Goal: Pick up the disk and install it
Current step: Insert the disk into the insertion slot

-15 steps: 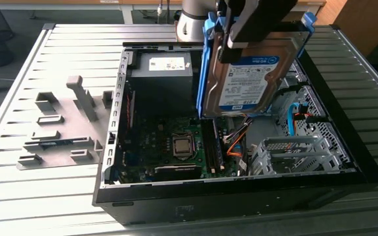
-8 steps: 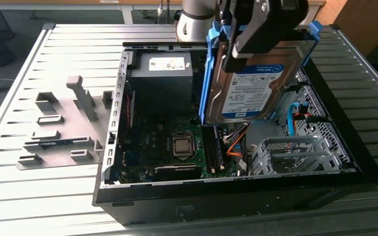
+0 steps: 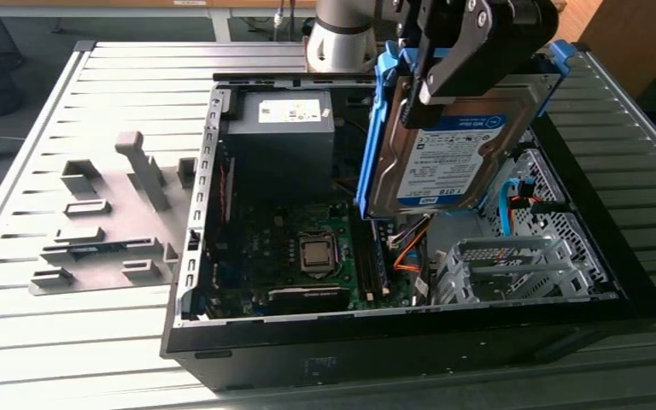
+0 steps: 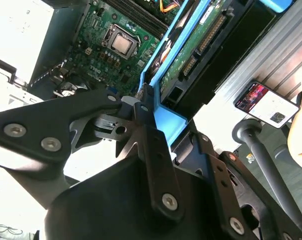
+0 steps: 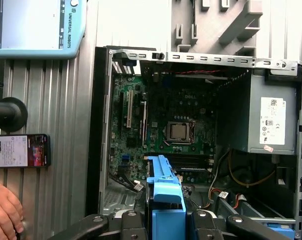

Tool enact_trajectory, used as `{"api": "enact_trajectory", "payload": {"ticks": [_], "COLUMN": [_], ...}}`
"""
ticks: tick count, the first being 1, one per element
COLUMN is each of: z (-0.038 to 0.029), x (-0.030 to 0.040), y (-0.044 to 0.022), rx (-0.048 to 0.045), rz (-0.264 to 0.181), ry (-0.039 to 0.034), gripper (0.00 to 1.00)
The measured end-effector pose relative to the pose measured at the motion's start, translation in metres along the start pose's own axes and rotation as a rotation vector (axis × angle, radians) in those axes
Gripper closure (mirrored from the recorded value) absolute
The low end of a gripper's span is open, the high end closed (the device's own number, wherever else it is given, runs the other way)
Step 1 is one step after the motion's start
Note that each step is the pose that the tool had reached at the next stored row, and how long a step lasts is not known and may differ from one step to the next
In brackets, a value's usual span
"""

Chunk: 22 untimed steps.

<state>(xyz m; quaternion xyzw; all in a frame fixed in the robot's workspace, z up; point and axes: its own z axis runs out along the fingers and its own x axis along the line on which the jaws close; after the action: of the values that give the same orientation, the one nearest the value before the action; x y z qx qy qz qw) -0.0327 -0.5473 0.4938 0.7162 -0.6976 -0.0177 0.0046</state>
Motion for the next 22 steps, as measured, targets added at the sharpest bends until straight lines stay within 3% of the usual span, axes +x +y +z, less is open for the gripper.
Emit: {"api": "enact_trajectory", "payload": {"ticks": [10, 15, 17, 22], "z": [0.0001, 0.0003, 0.0009, 0.0031], "x": [0.0, 0.0088, 0.0111, 0.0131], "y": [0.0, -0.0004, -0.0044, -0.0216], "rx": [0.0, 0.0, -0.0001, -0.0002], "rz": [0.0, 0.0, 0.0, 0.0], "ry": [0.0, 0.0001, -0.0001, -0.0001], "gripper": [0.64, 0.64, 0.64, 0.64]}}
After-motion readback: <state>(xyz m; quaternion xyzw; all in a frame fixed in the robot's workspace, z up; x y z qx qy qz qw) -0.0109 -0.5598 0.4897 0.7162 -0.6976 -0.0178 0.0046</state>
